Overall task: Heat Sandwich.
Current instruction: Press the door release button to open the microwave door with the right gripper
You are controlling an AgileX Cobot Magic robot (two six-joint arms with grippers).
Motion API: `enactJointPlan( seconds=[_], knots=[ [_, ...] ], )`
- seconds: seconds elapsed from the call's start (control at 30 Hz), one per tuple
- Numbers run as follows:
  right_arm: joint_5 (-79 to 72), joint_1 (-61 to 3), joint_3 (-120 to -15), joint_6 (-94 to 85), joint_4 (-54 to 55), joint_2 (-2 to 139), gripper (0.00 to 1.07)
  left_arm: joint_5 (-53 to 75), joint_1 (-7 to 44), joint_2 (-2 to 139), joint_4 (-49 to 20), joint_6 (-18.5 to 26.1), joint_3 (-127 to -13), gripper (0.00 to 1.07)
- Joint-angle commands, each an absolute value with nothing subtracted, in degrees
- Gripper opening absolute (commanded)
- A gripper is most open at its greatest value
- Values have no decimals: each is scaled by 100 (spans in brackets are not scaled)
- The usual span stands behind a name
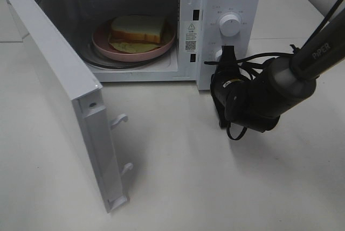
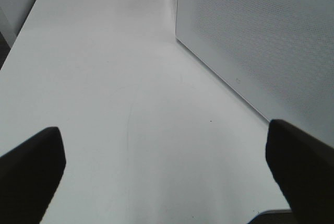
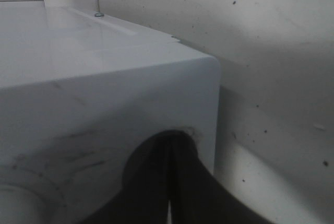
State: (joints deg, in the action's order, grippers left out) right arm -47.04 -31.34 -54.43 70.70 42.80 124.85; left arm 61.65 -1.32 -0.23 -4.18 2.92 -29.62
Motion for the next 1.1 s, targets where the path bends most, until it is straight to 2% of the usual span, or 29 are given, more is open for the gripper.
enactJointPlan(
  seconds=[0.03, 0.37, 0.6, 1.1],
  knots=[
    [-5615, -2876, -5896, 6996, 3764, 12416, 0, 6113, -143, -57, -458, 281, -2956, 100],
    [-4509, -2876, -5896, 6858, 3770, 12170, 0, 6113, -143, -57, -458, 281, -2956, 100],
    [-4406, -2882, -5838, 6841, 3684, 12072, 0, 6113, -143, -57, -458, 281, -2956, 100],
    [-3930, -2893, -4853, 6887, 3541, 11562, 0, 6113, -143, -57, -458, 281, -2956, 100]
  ],
)
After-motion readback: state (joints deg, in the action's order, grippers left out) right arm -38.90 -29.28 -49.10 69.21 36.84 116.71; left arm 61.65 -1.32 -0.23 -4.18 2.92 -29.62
